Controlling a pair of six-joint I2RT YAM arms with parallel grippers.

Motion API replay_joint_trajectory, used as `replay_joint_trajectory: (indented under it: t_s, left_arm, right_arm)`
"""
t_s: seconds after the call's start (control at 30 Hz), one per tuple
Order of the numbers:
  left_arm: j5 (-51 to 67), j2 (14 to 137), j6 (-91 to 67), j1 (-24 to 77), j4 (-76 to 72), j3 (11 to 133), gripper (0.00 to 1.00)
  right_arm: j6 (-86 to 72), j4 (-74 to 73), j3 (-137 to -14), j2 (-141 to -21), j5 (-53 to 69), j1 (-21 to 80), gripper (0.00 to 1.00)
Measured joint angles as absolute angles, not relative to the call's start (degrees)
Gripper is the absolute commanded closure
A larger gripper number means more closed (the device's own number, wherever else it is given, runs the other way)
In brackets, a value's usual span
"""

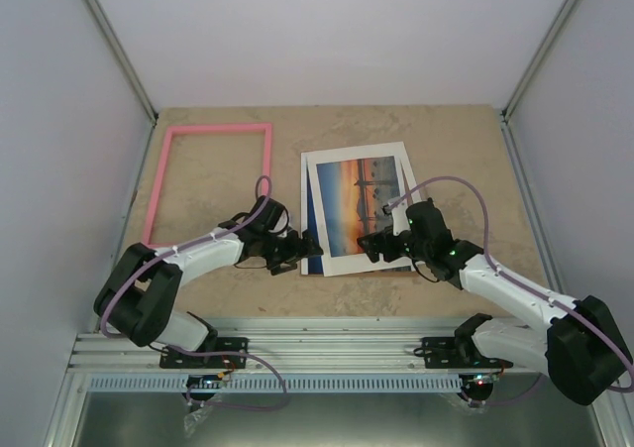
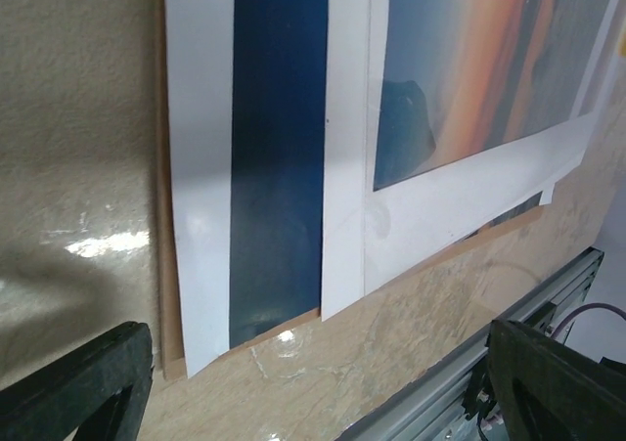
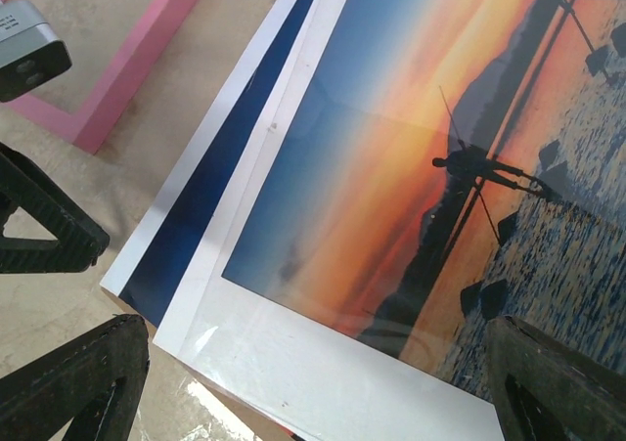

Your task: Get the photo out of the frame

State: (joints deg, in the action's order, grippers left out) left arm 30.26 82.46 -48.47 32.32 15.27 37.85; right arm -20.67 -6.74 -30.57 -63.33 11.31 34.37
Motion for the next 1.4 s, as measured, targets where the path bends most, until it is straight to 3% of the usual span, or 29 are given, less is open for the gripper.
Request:
replay_joint_trajectory:
  t_s: [0.97, 1.4]
  left_arm:
    - [32.1, 85.5, -48.9, 33.1, 13.0, 37.8, 0.17]
    - [32.5, 85.7, -48.9, 33.2, 12.8, 37.8, 0.18]
  right_arm:
    - [-20.8, -6.0, -30.6, -65.0, 10.7, 34.6, 0.06]
    - [-20.8, -5.9, -30.6, -65.3, 10.7, 34.6, 0.06]
